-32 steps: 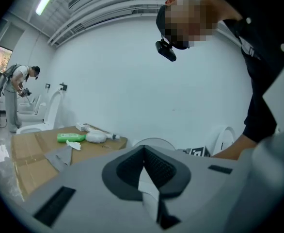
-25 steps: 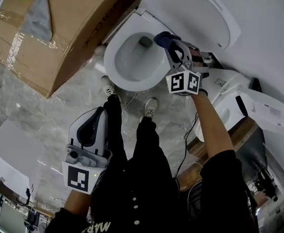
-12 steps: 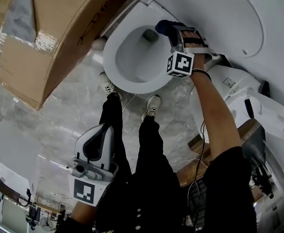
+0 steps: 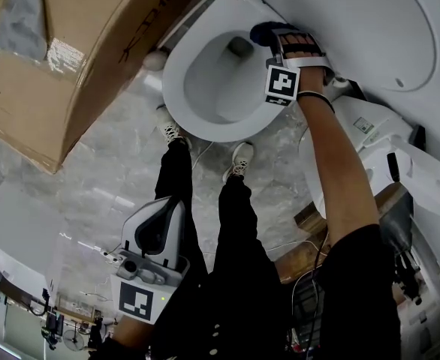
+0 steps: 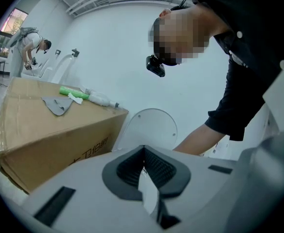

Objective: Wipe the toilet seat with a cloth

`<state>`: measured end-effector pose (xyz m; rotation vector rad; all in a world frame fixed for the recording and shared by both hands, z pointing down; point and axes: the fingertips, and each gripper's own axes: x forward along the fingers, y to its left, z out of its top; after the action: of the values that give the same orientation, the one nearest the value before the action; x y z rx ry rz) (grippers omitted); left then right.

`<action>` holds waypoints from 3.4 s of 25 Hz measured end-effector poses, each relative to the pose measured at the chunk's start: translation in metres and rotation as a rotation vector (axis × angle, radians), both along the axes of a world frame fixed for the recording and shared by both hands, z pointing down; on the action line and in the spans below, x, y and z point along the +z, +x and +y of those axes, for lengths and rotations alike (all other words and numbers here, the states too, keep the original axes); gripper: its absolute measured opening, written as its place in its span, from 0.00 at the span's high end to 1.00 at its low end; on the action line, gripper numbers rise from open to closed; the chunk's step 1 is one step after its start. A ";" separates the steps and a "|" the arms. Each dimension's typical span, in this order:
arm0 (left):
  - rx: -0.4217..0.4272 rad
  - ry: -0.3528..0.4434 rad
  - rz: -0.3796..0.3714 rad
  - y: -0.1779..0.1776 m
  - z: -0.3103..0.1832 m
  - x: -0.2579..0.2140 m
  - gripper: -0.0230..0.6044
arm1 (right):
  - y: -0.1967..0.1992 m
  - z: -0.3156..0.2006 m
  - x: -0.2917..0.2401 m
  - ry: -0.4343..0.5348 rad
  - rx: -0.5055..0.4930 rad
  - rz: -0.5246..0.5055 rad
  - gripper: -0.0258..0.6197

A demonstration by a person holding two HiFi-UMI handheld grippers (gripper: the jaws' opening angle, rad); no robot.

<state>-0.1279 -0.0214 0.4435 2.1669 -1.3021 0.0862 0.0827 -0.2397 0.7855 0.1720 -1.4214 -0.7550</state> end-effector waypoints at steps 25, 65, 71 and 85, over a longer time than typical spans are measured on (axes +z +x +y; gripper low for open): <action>0.089 0.041 0.003 0.034 0.018 -0.016 0.95 | 0.079 0.079 0.014 -0.157 0.333 -0.031 0.81; 0.076 0.068 -0.011 0.038 0.010 -0.034 0.95 | 0.023 0.262 0.019 -0.458 0.950 -0.344 0.81; 0.070 0.062 -0.012 0.034 0.012 -0.031 0.95 | -0.002 0.280 0.018 -0.484 1.055 -0.415 0.81; 0.041 0.052 -0.014 0.020 0.013 -0.024 0.95 | -0.100 0.308 0.015 -0.579 1.087 -0.569 0.81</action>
<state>-0.1084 -0.0087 0.4199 2.2405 -1.2809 0.0846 -0.0177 0.0681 0.8003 0.6679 -1.7162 0.6468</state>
